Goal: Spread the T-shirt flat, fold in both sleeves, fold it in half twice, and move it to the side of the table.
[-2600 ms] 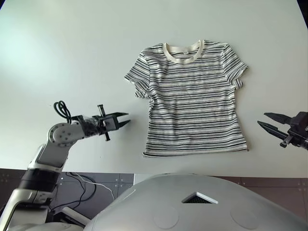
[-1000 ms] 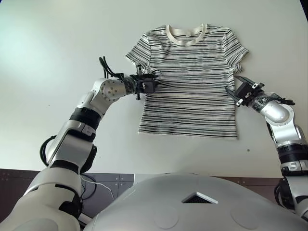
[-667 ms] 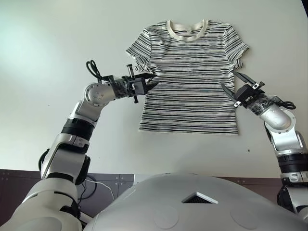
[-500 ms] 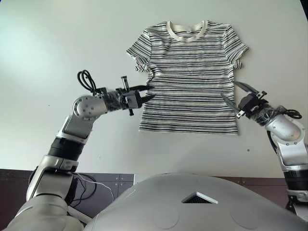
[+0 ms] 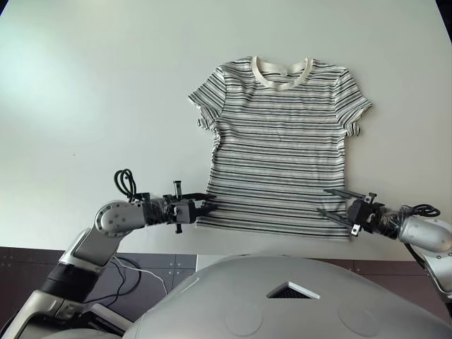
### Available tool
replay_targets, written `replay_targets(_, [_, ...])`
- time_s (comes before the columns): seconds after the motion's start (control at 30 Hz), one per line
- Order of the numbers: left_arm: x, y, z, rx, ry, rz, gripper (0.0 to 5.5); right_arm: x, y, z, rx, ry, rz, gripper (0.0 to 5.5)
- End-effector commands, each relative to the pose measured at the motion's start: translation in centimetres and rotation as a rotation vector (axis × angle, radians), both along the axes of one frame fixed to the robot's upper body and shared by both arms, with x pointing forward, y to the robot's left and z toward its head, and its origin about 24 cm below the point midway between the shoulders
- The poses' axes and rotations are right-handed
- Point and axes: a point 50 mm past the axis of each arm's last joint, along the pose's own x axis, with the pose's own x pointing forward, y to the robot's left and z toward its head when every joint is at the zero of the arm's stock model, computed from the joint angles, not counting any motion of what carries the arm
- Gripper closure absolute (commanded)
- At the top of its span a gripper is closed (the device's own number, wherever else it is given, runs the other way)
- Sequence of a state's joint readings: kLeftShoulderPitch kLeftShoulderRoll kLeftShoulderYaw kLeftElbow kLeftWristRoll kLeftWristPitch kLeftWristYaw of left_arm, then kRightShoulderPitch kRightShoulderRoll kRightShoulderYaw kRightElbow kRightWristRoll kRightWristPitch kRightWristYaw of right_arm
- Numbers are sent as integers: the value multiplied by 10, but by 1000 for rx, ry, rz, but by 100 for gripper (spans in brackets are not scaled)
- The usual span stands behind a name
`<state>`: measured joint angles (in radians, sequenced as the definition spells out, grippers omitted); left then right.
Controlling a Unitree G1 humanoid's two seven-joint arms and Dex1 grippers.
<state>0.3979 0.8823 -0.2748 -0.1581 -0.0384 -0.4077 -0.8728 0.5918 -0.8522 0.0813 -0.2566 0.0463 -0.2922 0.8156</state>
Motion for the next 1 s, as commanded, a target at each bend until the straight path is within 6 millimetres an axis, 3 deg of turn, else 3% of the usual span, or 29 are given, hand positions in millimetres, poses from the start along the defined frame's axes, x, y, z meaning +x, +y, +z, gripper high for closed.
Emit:
replay_targets(0.03, [-17,9,9,46,80,13,437,-16,-10,-3,-79,114,0,314])
replay_targets(0.1, [-17,8,13,27,80,40,437,-14,-10,0,-74,103,-10,314])
replay_targets(0.17, [-3,2,26,-82,37,140,437,-8,-7,10,-20,76,-24,314])
replay_targets(0.3, [49,-3,71,-390,-48,435,437,24,-1,47,199,-35,-143,314])
replay_targets(0.37, [77,3,80,-492,-11,643,437,40,-4,62,294,-88,-231,314])
replay_targets(0.47, [120,17,68,-516,114,981,437,59,-13,71,366,-157,-383,314])
replay_targets(0.6, [153,28,38,-406,257,1205,437,79,-30,74,438,-201,-586,314])
replay_targets(0.7, [161,28,18,-389,399,1255,437,90,-40,74,453,-225,-666,314])
replay_targets(0.83, [164,30,4,-528,653,1289,437,90,-44,70,456,-224,-690,314])
replay_targets(1.0, [169,27,-2,-573,685,1275,420,90,-44,65,441,-210,-685,310])
